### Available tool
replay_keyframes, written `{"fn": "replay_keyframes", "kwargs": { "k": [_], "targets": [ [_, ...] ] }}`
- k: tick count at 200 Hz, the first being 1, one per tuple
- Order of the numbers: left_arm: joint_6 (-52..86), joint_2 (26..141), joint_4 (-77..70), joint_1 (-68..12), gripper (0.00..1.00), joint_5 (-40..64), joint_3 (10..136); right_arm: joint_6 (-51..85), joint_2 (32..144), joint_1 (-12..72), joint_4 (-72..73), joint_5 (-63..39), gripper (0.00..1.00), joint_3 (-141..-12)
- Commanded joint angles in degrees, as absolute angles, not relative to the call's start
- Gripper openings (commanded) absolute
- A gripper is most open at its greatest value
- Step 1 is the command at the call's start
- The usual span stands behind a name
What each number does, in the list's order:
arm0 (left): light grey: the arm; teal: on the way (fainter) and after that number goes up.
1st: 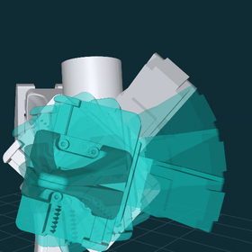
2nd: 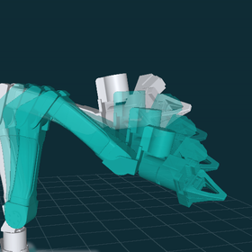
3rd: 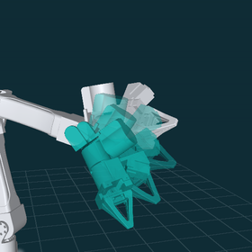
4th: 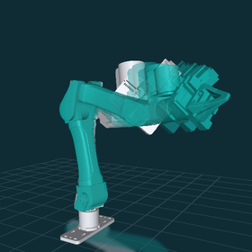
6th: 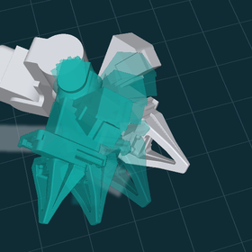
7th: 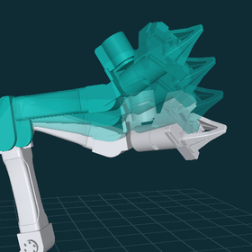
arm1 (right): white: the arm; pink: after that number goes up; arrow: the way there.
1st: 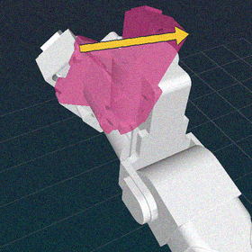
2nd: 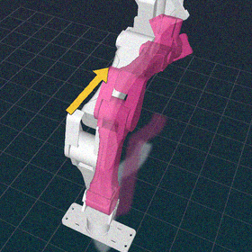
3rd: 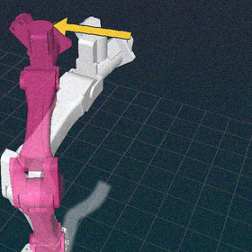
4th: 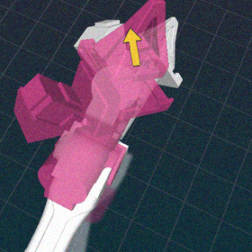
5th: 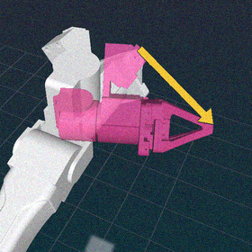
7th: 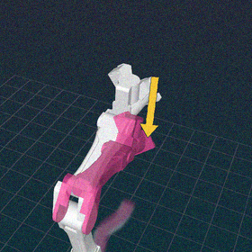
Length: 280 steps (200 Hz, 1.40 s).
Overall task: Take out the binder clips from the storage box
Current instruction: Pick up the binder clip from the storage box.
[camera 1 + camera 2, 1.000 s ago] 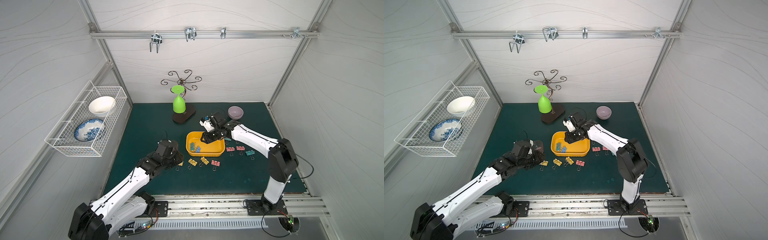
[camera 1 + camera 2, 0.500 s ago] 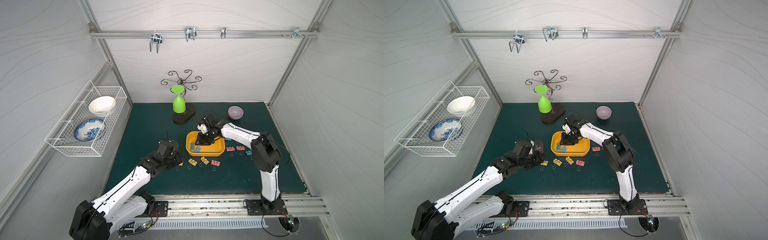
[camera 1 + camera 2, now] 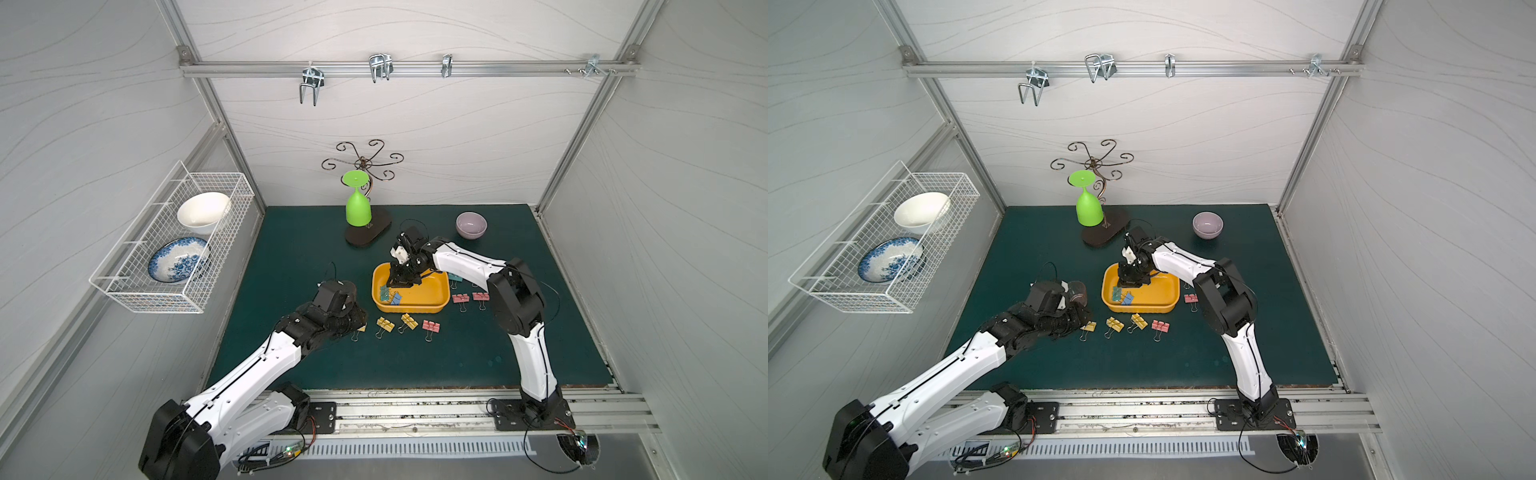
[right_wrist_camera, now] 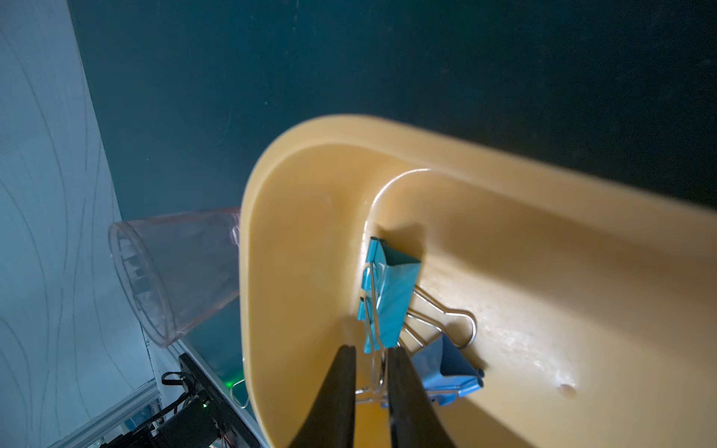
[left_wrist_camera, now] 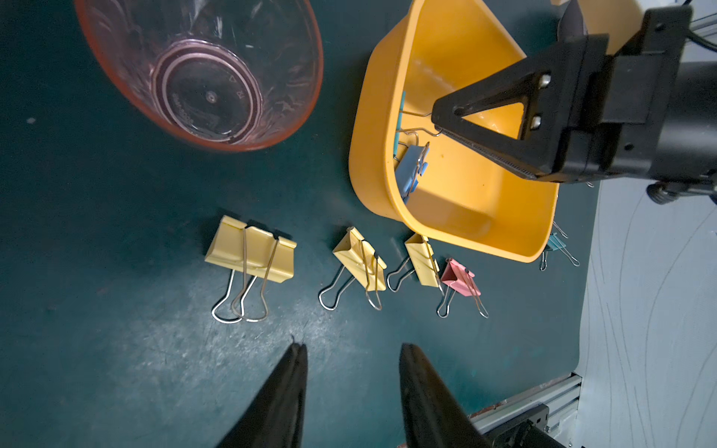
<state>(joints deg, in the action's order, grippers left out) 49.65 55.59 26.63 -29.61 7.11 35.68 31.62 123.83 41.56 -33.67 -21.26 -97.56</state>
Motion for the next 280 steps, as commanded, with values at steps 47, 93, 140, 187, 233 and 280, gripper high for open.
{"fn": "replay_keyframes", "kwargs": {
  "k": [47, 93, 140, 187, 233, 280],
  "targets": [
    [49.08, 54.49, 26.46, -29.18, 0.44, 7.37, 36.3, 31.96, 124.41, 41.92, -35.64, -22.06, 0.17, -98.91],
    [49.05, 54.31, 26.72, -29.18, 0.44, 7.42, 36.22, 31.73, 125.02, 41.94, -35.42, -22.79, 0.2, -98.3],
    [49.18, 54.1, 26.45, -29.18, 0.45, 7.59, 36.36, 32.17, 126.19, 41.97, -34.81, -22.15, 0.2, -98.79],
    [48.52, 54.23, 26.87, -29.18, 0.44, 7.82, 36.84, 32.43, 125.92, 42.01, -33.78, -22.26, 0.12, -98.79],
    [48.59, 54.58, 26.73, -29.19, 0.44, 8.35, 37.09, 30.35, 122.27, 41.92, -34.03, -17.65, 0.04, -99.2],
    [49.04, 55.52, 25.75, -29.2, 0.45, 9.38, 36.99, 28.13, 118.57, 41.69, -31.11, -15.24, 0.04, -98.29]
  ]
}}
